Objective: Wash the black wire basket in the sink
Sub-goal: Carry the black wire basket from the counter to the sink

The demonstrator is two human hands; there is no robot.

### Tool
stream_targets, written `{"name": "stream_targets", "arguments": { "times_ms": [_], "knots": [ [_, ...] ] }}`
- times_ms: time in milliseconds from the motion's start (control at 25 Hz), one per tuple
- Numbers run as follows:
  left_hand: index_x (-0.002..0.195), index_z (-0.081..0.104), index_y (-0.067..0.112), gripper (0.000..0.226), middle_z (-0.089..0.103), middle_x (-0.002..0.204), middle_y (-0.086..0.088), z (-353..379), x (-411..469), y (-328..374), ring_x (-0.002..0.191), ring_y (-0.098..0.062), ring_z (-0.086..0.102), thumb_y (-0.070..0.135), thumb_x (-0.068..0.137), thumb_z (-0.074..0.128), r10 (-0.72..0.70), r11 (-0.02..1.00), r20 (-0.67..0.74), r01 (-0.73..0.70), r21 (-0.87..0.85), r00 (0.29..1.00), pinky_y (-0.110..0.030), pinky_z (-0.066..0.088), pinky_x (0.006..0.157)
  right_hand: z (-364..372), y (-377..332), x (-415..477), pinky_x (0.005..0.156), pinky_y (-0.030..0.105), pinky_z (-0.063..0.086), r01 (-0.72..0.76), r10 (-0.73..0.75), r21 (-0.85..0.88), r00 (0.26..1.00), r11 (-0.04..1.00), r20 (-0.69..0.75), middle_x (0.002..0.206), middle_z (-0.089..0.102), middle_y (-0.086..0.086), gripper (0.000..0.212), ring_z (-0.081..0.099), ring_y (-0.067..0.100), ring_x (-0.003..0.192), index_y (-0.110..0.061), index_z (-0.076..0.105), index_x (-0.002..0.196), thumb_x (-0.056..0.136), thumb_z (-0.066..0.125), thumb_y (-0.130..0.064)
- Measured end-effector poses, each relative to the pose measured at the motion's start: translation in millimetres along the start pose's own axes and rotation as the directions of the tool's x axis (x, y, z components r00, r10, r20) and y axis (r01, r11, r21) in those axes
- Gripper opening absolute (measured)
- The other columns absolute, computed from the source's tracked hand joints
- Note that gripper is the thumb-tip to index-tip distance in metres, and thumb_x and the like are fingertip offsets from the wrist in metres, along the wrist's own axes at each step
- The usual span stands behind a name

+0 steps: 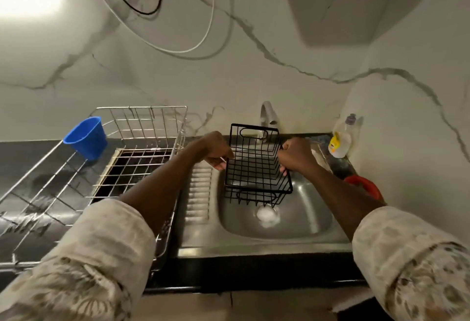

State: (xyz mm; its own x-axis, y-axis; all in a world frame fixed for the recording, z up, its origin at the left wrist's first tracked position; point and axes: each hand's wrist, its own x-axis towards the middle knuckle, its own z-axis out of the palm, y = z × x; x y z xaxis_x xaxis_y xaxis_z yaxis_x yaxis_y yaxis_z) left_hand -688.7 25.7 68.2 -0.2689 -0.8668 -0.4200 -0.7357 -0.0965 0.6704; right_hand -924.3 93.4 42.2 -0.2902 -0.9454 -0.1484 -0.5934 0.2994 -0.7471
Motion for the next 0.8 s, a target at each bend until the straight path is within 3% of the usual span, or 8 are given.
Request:
{"name": "stream_targets", "arguments": {
  "times_ms": [120,320,440,560,680,800],
  "knots": [
    [0.105,0.066,-0.003,0.023,0.075,0.096,-0.019,32.8,13.1,5.1,0.084,-0.031,0.076,0.015,0.09,0.07,-0.084,0.996,-0.014,0.084,-0.012,0.996,-0.044,0.063,0.077,-8.3,24.0,13.4,0.051,0.046,0.062,-0.01,0.013,-0.047,0.999,0.999,0.044,0.062,0.07,0.02,0.018,0.071,0.027,0.05,0.003,0.063,0.092,0.081,0.05,-0.003],
    [0.1,0.065,0.001,0.028,0.075,0.077,-0.012,70.9,30.7,-3.6,0.058,-0.016,0.073,0.027,0.091,0.073,-0.143,0.99,-0.034,0.143,-0.007,0.989,-0.019,0.054,0.047,-2.6,60.9,42.4,0.045,0.035,0.058,-0.053,0.065,-0.114,0.992,0.992,0.105,0.067,0.071,0.019,0.034,0.071,0.025,0.05,0.001,0.062,0.111,0.08,0.049,0.0],
    [0.105,0.064,0.003,0.027,0.072,0.085,-0.014,93.5,57.4,-15.4,0.059,-0.017,0.073,0.021,0.089,0.075,-0.173,0.984,-0.08,0.17,-0.046,0.982,-0.021,0.056,0.05,12.4,85.1,62.8,0.055,0.045,0.063,-0.082,0.1,-0.143,0.988,0.986,0.118,0.074,0.071,0.021,0.042,0.073,0.029,0.058,0.002,0.058,0.127,0.085,0.055,0.003],
    [0.103,0.065,0.006,0.021,0.071,0.086,-0.011,119.4,95.0,-29.2,0.062,-0.015,0.071,0.018,0.089,0.075,-0.19,0.982,-0.044,0.189,-0.03,0.981,-0.019,0.056,0.05,30.1,114.1,84.4,0.059,0.048,0.063,-0.157,0.185,-0.193,0.973,0.969,0.138,0.083,0.071,0.024,0.036,0.073,0.032,0.065,0.004,0.057,0.123,0.087,0.059,0.005],
    [0.098,0.068,0.008,0.021,0.075,0.085,-0.009,147.5,127.1,-49.2,0.067,-0.015,0.075,0.022,0.085,0.079,-0.201,0.98,0.007,0.201,0.011,0.98,-0.027,0.063,0.065,47.4,147.5,102.4,0.061,0.048,0.063,-0.181,0.218,-0.255,0.968,0.95,0.126,0.09,0.07,0.022,0.037,0.074,0.033,0.07,0.003,0.059,0.117,0.081,0.065,0.006],
    [0.097,0.071,0.011,0.023,0.075,0.081,-0.006,171.0,149.0,-66.8,0.062,-0.01,0.073,0.025,0.083,0.081,-0.228,0.973,0.031,0.226,0.057,0.973,-0.025,0.062,0.067,67.1,179.9,112.6,0.065,0.046,0.064,-0.191,0.244,-0.3,0.958,0.935,0.152,0.093,0.069,0.018,0.041,0.072,0.031,0.078,-0.002,0.061,0.119,0.079,0.068,0.005]
  ]
}}
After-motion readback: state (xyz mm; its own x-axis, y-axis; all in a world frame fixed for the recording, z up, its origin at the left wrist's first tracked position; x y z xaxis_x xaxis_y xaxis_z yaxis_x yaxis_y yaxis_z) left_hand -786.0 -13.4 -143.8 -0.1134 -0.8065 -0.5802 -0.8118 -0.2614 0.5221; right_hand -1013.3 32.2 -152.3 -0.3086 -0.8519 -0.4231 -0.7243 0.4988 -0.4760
